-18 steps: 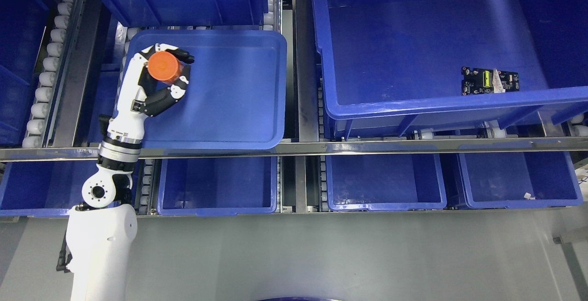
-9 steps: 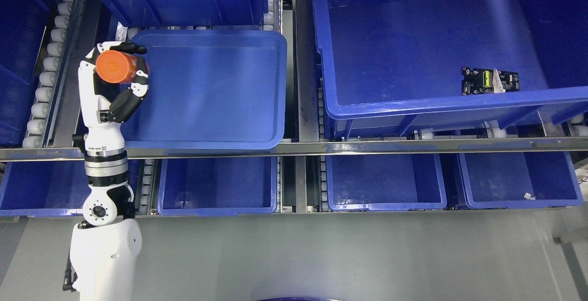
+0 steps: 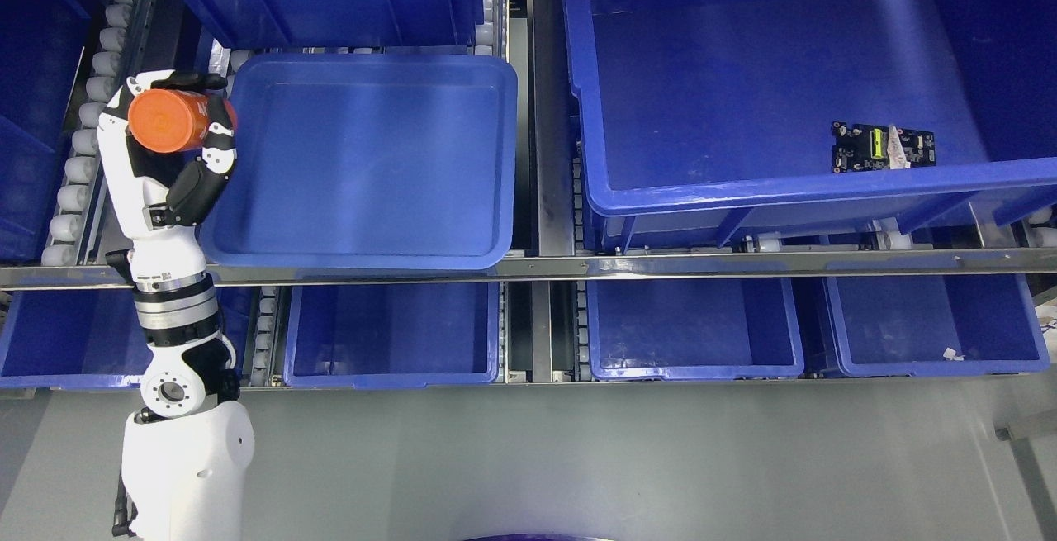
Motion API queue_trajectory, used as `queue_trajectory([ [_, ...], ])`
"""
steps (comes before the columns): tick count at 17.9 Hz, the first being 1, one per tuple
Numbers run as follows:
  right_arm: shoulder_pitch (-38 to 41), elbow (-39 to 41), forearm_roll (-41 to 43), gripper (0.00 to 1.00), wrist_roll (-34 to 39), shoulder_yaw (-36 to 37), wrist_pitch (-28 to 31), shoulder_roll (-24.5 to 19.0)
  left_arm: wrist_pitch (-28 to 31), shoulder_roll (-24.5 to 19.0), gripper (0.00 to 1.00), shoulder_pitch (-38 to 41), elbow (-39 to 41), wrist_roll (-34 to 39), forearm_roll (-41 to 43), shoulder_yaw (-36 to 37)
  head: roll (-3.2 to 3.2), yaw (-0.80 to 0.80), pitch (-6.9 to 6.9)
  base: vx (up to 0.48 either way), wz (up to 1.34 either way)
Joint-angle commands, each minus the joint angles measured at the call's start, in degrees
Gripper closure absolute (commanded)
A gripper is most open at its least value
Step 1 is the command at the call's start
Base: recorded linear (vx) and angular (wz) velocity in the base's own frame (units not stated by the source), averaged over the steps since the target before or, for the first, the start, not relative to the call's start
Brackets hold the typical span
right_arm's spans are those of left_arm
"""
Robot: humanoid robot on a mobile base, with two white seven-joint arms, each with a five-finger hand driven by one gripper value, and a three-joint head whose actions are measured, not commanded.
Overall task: Grab orange capacitor from left shelf to right desk
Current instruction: 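Lift the orange cylinder out of the bin with the left hand, then hold the orange cylinder raised in the left hand while backing away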
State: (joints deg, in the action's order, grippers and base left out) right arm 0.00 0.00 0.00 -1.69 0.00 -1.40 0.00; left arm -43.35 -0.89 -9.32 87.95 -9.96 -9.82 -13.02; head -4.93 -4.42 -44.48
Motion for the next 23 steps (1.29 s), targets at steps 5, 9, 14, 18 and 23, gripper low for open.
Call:
queue_trajectory([
  [5, 1.1, 1.0, -0.2, 0.00, 0.0, 0.7, 0.0, 1.0, -0.8, -0.1, 0.99, 1.0, 5.8, -0.1, 0.0, -0.9, 0.00, 0.00, 0.00, 0.000, -0.02],
  [9, 1.1, 1.0, -0.2, 0.00, 0.0, 0.7, 0.1, 1.0, -1.7, -0.1, 0.99, 1.3, 6.2, -0.3, 0.0, -1.0, 0.00, 0.00, 0.00, -0.042, -0.05],
  [14, 1.1, 1.0, -0.2, 0.00, 0.0, 0.7, 0.1, 1.0, -1.7, -0.1, 0.99, 1.5, 6.7, -0.3, 0.0, -1.8, 0.00, 0.00, 0.00, -0.107, -0.06],
  [18, 1.1, 1.0, -0.2, 0.00, 0.0, 0.7, 0.1, 1.0, -1.7, -0.1, 0.99, 1.5, 6.7, -0.3, 0.0, -1.9, 0.00, 0.00, 0.00, -0.167, 0.01],
  [23, 1.1, 1.0, -0.2, 0.00, 0.0, 0.7, 0.0, 1.0, -1.7, -0.1, 0.99, 1.2, 6.7, -0.4, 0.0, -1.8, 0.00, 0.00, 0.00, -0.178, 0.03],
])
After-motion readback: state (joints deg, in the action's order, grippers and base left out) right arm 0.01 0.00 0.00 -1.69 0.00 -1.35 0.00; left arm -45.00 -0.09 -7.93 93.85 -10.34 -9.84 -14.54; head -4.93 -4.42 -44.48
